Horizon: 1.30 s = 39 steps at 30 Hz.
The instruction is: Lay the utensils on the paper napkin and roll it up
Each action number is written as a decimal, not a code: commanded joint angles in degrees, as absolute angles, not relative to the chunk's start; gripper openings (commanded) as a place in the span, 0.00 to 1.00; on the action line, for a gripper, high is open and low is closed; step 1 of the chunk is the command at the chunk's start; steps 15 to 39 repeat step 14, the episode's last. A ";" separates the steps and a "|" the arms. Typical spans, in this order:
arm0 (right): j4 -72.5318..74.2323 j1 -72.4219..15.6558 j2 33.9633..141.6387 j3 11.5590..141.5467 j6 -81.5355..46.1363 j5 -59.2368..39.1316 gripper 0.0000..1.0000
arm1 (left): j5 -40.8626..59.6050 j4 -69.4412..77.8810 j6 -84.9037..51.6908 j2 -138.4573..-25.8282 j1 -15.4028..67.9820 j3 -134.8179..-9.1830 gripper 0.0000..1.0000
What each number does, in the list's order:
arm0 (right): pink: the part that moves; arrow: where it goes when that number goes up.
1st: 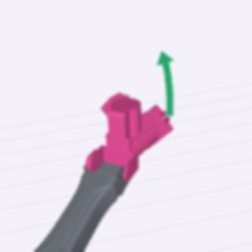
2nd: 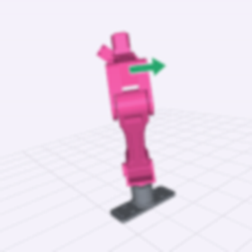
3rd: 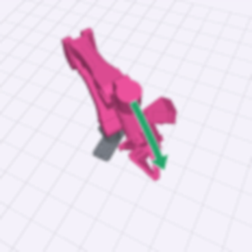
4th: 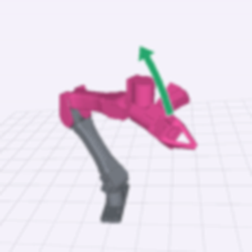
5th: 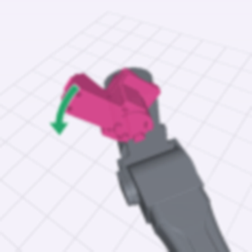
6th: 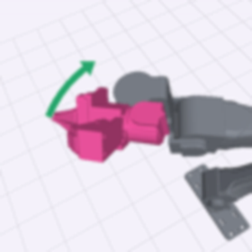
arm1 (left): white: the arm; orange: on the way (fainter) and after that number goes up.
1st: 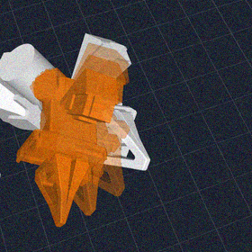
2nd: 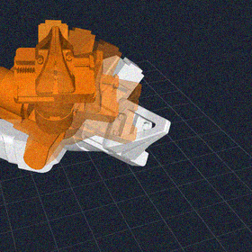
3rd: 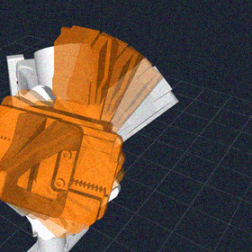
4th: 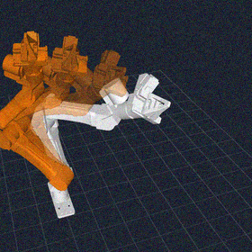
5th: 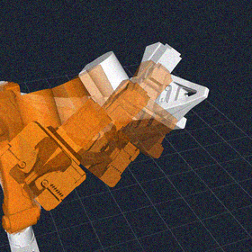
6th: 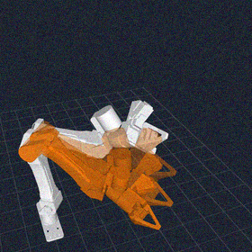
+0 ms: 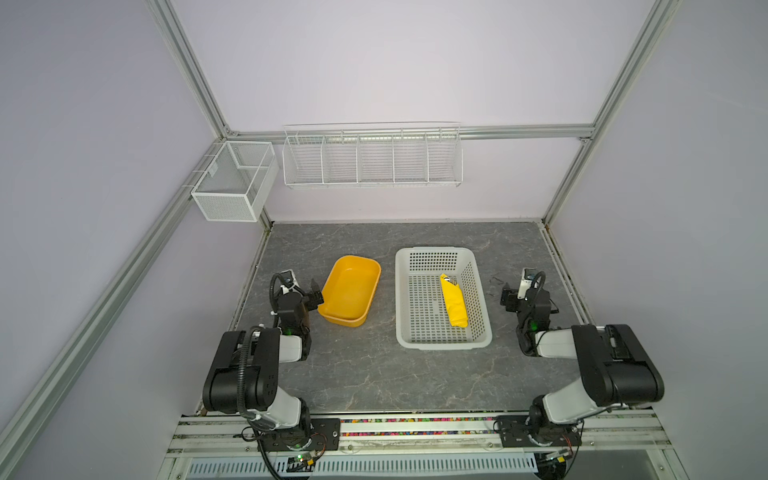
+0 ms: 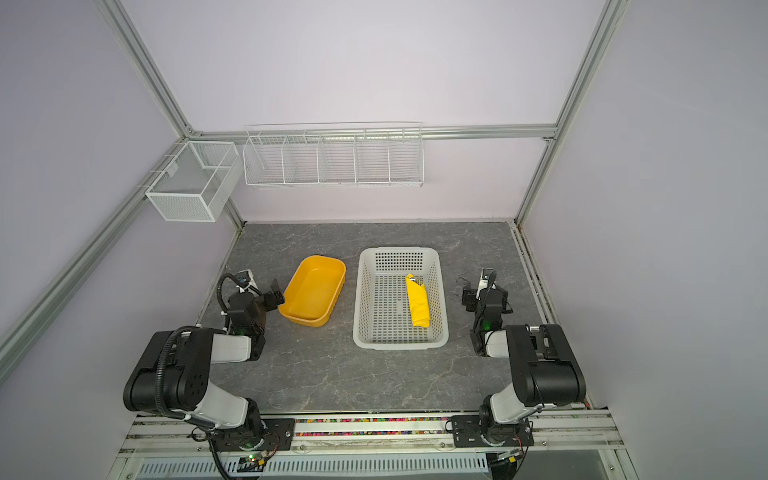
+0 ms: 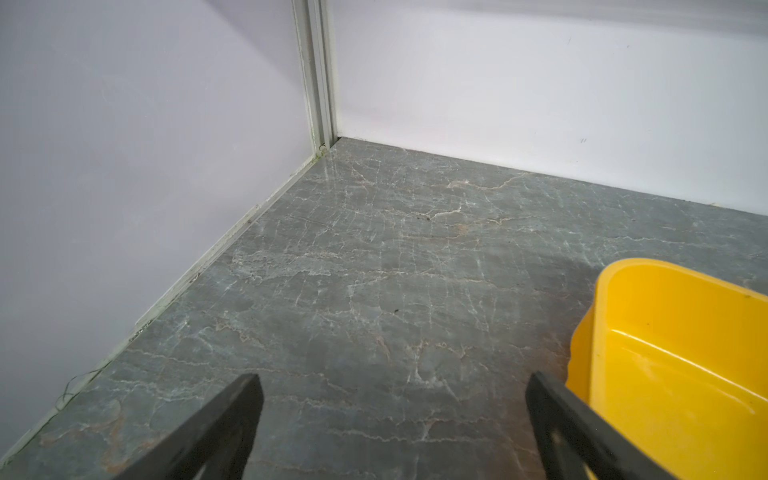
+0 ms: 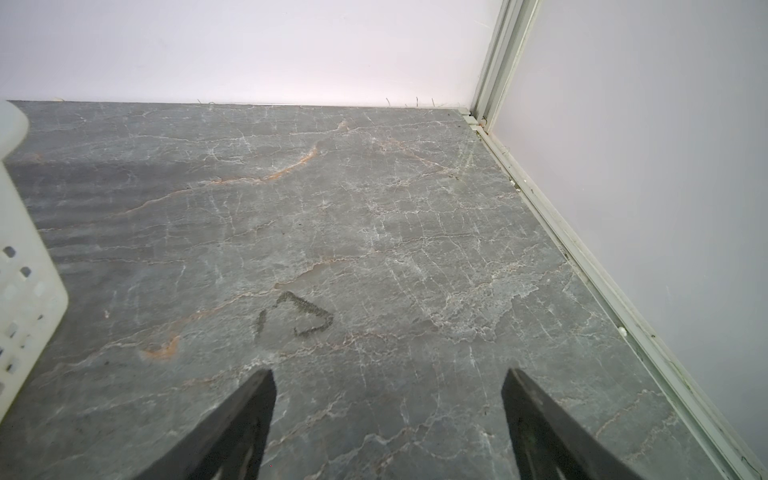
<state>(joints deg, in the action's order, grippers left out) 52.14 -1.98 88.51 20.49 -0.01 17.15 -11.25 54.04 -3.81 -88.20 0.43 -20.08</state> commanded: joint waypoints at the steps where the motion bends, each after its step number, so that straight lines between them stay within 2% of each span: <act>1: 52.95 -2.35 88.00 20.57 0.00 18.10 0.88 | -9.88 52.96 -2.59 -88.60 0.62 -21.70 1.00; 39: 52.43 -2.31 87.98 20.83 0.51 16.74 0.88 | -9.89 53.00 -2.68 -88.60 0.68 -21.70 1.00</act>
